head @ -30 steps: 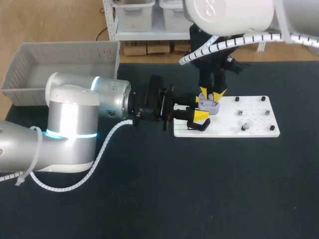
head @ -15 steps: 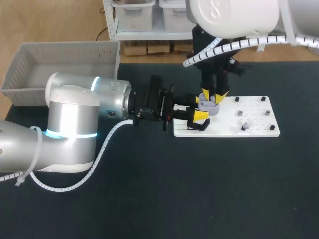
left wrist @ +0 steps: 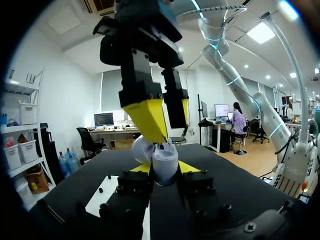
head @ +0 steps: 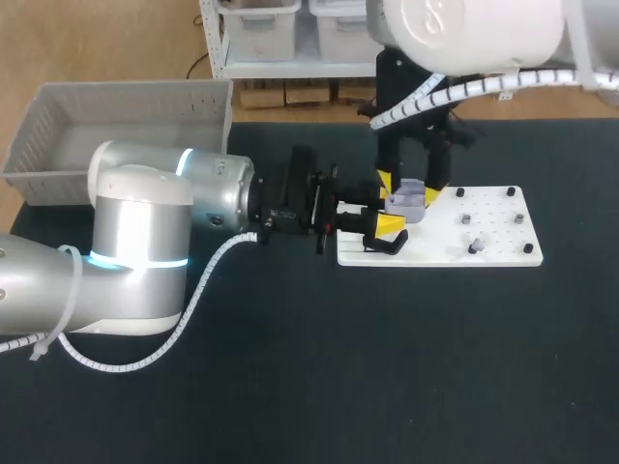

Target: Pick up each earbud case from the left stands, insert the matching earbuds, close the lid, and place the case in the box.

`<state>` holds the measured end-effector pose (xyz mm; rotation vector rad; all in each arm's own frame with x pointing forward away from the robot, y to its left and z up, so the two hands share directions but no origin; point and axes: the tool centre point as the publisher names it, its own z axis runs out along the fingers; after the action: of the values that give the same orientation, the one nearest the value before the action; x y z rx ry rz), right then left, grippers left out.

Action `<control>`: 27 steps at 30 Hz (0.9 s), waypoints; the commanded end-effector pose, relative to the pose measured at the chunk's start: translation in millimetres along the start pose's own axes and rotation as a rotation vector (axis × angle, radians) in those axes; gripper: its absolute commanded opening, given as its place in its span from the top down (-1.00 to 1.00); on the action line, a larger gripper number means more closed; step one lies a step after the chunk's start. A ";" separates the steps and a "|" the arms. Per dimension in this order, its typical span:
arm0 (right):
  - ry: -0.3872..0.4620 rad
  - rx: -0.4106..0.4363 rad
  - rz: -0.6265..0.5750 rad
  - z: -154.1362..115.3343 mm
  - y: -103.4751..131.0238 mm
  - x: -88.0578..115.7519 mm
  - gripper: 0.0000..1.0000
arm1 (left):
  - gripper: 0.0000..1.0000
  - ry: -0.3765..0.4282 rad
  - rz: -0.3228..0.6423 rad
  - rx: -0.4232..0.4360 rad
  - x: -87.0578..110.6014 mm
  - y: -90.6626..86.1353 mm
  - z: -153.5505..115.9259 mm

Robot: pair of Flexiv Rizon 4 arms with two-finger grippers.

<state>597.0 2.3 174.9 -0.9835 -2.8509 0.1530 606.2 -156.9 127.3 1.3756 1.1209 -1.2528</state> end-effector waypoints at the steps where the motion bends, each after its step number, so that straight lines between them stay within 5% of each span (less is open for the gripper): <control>1: -0.097 -0.127 -0.063 -8.0 -30.2 19.4 -0.47 | 1.00 -0.001 0.003 -0.005 0.4 -1.1 0.3; 8: -0.169 -0.144 -0.130 0.9 -59.0 25.5 0.20 | 1.00 -0.001 0.003 -0.005 0.4 -1.1 0.3; 21: -0.159 -0.175 -0.104 21.6 -84.2 10.7 0.10 | 1.00 -0.001 0.003 -0.005 0.4 -1.1 0.3; 27: -0.131 -0.188 -0.099 43.9 -81.9 -9.6 0.22 | 1.00 -0.001 0.003 -0.005 0.4 -1.1 0.3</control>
<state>541.6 -63.7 154.8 -0.8890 -3.0600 0.0362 606.2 -157.0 127.3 1.3760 1.1209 -1.2526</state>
